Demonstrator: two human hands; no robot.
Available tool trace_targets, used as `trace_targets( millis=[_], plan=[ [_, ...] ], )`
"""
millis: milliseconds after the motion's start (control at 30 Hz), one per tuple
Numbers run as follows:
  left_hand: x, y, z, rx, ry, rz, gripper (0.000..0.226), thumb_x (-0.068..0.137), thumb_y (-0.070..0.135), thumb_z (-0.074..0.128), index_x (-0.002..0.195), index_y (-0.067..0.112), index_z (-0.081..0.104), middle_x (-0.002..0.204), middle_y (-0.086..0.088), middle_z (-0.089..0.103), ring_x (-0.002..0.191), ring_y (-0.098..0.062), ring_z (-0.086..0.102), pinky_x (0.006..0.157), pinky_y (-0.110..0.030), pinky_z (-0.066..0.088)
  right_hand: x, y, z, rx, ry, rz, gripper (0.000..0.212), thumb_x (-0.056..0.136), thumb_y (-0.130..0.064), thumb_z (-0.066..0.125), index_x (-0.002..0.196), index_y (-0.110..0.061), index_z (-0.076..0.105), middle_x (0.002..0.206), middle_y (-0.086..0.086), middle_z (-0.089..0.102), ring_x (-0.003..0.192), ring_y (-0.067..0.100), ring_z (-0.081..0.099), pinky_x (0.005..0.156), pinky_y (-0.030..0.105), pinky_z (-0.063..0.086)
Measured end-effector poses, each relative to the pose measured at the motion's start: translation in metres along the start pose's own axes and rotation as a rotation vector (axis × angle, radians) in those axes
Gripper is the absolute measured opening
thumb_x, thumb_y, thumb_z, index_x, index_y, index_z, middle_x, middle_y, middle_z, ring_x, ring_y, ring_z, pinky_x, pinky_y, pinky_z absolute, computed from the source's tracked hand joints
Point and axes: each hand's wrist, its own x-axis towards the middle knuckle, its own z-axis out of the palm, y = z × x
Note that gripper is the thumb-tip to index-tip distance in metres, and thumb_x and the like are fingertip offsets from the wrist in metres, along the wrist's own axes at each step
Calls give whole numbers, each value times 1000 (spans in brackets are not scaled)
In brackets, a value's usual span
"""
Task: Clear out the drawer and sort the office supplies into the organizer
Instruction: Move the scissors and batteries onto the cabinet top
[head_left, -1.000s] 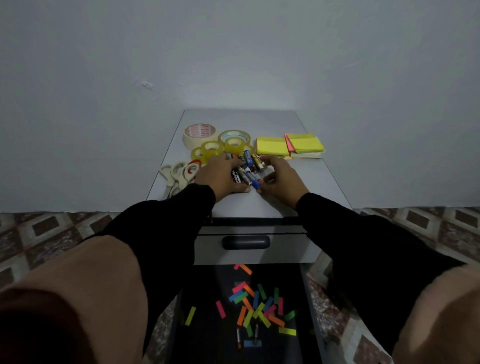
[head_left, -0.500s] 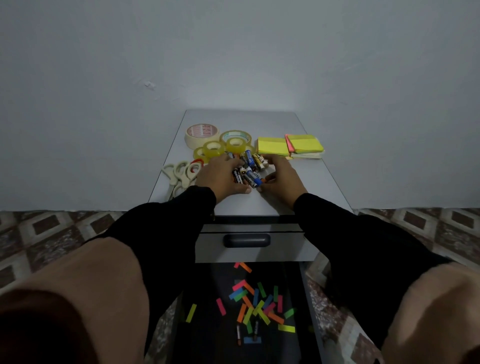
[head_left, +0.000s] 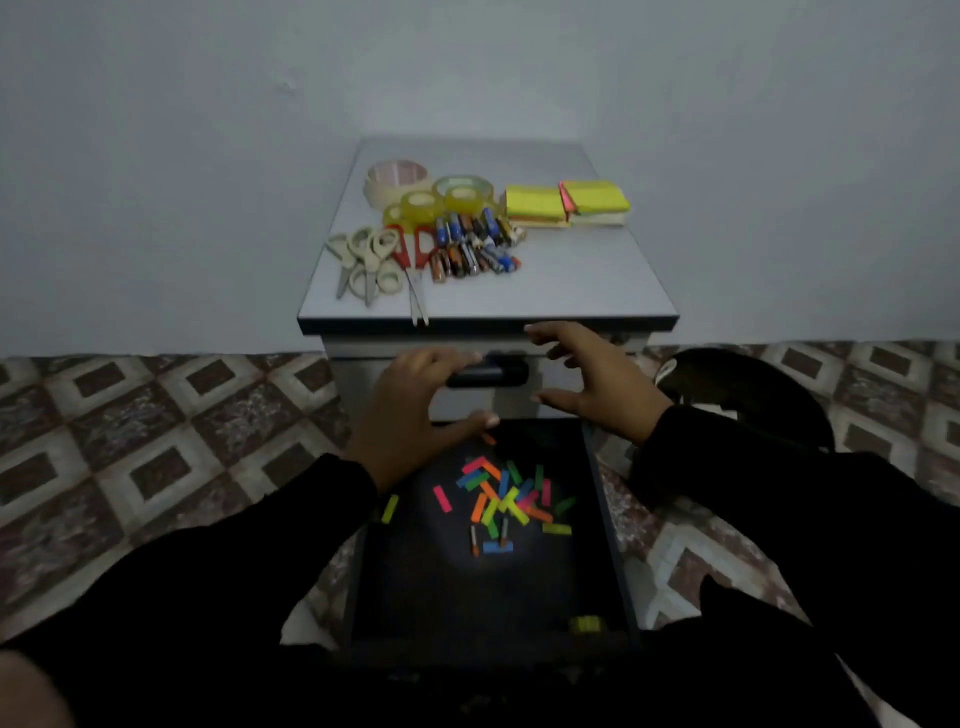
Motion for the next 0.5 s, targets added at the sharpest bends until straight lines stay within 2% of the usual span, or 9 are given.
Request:
trace_targets(
  millis=[133,267,333,400,500],
  plan=[
    [-51,-7,42,-38,-154,-94,70,72,64,57,123,16,58,114,-6,58,107,-19,50,92,-20,35,-30,21,36,39,-98,89,70,76,-23,76,136,-13,40,131,7,50,116,21,50,95,28,40],
    [-86,-19,82,-10,-265,-187,76,67,68,55,122,16,60,116,-9,59,104,-30,56,89,-40,47,-52,52,77,-26,-241,135,69,74,-22,78,134,-11,45,131,11,50,121,27,47,102,37,38],
    [-99,-28,98,8,-334,-229,79,66,70,53,124,17,58,117,-9,57,104,-31,55,88,-43,47,-61,66,96,-39,-288,183,67,73,-19,78,132,-11,48,129,11,51,119,28,48,101,38,38],
    [-108,-36,111,24,-393,-284,81,64,67,60,129,19,55,122,-9,55,110,-31,51,93,-44,44,-67,78,115,-52,-335,234,66,73,-19,78,131,-11,48,127,12,51,117,29,48,99,37,39],
    [-115,-49,128,49,-458,-349,76,68,50,76,134,21,49,130,-7,49,120,-29,45,101,-43,37,-70,91,141,-61,-388,264,63,74,-18,76,131,-11,48,127,11,50,119,28,46,98,33,39]
  ],
)
